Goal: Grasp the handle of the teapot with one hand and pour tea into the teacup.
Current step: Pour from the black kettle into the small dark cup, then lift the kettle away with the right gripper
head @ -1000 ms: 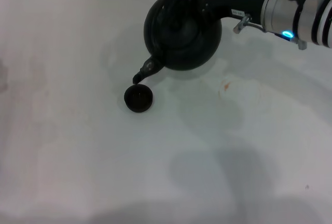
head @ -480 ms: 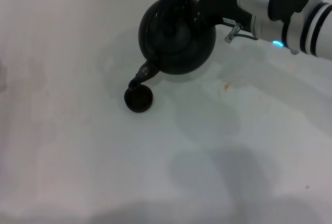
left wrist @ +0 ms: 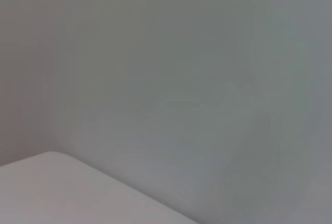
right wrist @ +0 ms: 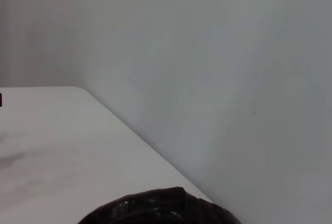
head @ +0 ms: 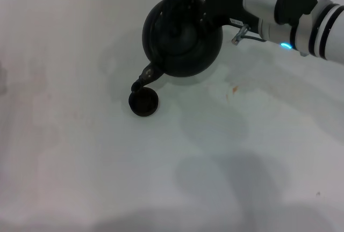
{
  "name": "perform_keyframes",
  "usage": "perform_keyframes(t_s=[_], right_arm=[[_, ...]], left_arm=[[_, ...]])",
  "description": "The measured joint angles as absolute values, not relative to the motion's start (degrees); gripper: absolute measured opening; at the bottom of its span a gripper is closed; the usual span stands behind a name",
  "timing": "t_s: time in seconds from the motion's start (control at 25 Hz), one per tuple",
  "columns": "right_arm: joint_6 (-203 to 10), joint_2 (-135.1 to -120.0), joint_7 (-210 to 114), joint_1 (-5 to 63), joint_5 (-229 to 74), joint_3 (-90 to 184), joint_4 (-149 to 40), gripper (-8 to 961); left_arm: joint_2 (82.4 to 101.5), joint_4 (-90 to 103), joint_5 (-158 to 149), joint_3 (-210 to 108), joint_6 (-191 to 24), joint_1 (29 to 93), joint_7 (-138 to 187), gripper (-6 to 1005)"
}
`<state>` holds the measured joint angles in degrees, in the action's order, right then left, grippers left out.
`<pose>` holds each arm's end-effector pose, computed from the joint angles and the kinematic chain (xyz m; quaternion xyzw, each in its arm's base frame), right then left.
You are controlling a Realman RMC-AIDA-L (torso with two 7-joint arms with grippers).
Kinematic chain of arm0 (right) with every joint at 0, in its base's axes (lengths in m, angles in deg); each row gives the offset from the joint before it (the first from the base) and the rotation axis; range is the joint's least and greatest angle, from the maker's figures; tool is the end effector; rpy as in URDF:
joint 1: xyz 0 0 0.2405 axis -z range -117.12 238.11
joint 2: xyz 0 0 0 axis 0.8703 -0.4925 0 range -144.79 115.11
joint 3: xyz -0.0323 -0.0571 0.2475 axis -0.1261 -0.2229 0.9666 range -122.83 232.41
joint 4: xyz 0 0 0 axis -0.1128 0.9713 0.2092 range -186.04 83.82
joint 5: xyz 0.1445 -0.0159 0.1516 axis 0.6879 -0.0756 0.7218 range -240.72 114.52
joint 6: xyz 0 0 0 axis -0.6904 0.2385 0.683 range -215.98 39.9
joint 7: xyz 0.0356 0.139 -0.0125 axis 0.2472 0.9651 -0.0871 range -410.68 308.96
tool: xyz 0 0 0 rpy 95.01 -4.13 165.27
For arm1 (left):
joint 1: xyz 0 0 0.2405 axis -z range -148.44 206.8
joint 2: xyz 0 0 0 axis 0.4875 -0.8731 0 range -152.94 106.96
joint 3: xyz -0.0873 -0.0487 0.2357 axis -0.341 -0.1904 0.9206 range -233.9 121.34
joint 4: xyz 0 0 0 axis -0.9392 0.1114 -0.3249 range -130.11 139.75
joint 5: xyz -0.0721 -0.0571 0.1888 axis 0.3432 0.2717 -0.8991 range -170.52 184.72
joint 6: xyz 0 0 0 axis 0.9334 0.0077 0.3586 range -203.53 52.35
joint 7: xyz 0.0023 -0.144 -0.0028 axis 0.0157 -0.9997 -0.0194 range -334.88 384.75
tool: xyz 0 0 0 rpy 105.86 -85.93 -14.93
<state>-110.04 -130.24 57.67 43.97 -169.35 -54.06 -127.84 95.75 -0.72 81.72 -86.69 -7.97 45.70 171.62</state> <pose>0.1544 0.3550 -0.0503 -0.9173 0.0896 0.1376 0.3628 -0.3994 0.2662 0.0033 -0.5457 -0.4427 -0.3691 0.6082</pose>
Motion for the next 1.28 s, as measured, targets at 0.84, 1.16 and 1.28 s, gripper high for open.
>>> perform_keyframes(t_s=[0.84,1.16,1.28], right_arm=[[-100.8,-130.19,50.7,45.3,-169.4,-59.6,-126.9,177],[-100.1,-130.23,49.5,46.3,-169.4,-59.6,-126.9,166],[-99.8,-130.29,48.6,46.4,-169.4,-60.0,-126.9,165]], left_arm=[[95.75,-0.7,81.8,-86.8,-8.0,46.2,171.6,613],[95.75,-0.7,82.2,-86.8,-8.0,46.6,171.6,613],[95.75,-0.7,82.4,-86.8,-7.9,46.6,171.6,612]])
